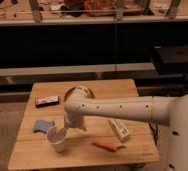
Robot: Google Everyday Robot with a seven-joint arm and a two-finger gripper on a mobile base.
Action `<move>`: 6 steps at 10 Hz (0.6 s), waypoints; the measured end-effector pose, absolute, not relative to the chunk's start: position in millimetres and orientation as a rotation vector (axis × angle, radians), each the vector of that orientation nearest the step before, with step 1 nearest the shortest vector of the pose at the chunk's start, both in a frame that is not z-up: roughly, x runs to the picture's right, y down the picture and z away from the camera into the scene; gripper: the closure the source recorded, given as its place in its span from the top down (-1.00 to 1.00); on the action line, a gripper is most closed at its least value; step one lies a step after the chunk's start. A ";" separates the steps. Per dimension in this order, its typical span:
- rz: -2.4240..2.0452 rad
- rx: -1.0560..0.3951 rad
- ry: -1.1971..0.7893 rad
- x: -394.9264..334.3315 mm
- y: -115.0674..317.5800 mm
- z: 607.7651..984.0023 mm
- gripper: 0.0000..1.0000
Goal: Place the ceramic cup in the ceramic bowl
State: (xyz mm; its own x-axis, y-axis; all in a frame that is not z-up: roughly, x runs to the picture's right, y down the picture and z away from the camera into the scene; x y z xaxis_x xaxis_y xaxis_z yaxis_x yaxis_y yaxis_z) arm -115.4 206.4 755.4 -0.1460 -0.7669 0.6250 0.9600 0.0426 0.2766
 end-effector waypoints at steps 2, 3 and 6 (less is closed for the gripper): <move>-1.546 -0.326 -0.773 -115.3 206.5 755.4 0.60; -1.566 -0.318 -0.761 -117.2 208.0 753.3 0.20; -1.574 -0.317 -0.749 -117.2 208.6 753.1 -0.46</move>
State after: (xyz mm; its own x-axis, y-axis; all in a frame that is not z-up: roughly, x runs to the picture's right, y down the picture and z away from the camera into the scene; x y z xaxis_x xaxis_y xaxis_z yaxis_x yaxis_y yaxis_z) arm -117.2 208.6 753.1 -0.1610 -0.7797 0.6051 0.9613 0.0150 0.2751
